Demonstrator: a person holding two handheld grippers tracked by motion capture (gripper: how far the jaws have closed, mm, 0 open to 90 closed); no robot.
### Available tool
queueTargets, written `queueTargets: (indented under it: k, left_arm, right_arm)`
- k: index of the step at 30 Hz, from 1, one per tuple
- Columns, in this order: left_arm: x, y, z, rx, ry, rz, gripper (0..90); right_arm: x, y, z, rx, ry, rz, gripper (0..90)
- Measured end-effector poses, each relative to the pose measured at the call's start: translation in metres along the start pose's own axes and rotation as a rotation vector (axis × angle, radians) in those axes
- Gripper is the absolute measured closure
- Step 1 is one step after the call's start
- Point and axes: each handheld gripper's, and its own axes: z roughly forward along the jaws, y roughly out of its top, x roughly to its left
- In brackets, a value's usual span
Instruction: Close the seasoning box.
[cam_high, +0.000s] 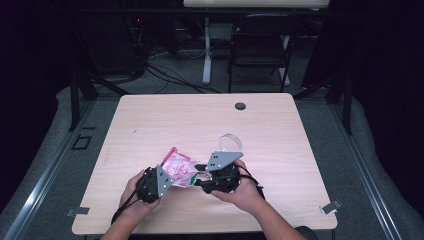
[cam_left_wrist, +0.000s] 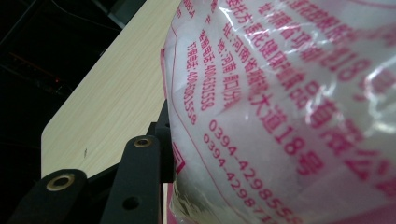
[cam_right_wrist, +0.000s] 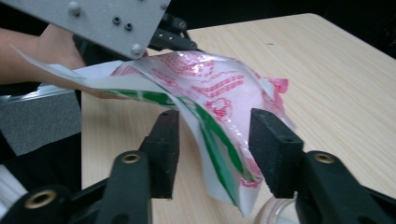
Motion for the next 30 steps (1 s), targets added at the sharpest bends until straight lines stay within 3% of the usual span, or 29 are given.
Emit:
queueTargets:
  k: [4, 11, 16, 23, 30]
  left_arm:
    - [-0.002, 0.001, -0.001, -0.004, 0.015, 0.025, 63.2]
    - [-0.004, 0.003, -0.002, -0.011, 0.028, 0.047, 63.3]
    - [-0.006, 0.004, -0.002, -0.017, 0.035, 0.056, 63.4]
    - [-0.006, 0.006, -0.003, -0.029, 0.075, 0.087, 63.4]
    - [-0.006, 0.014, -0.003, -0.031, 0.099, 0.115, 63.4]
  right_arm:
    - [0.003, 0.000, 0.003, 0.026, 0.010, -0.016, 61.7]
    - [0.002, -0.002, 0.003, 0.026, 0.027, 0.006, 75.4]
    - [0.002, -0.003, 0.002, 0.023, 0.030, 0.015, 89.8]
    - [0.000, -0.003, 0.000, 0.017, 0.037, 0.064, 90.0]
    - [-0.005, -0.003, -0.005, 0.011, 0.020, 0.085, 90.0]
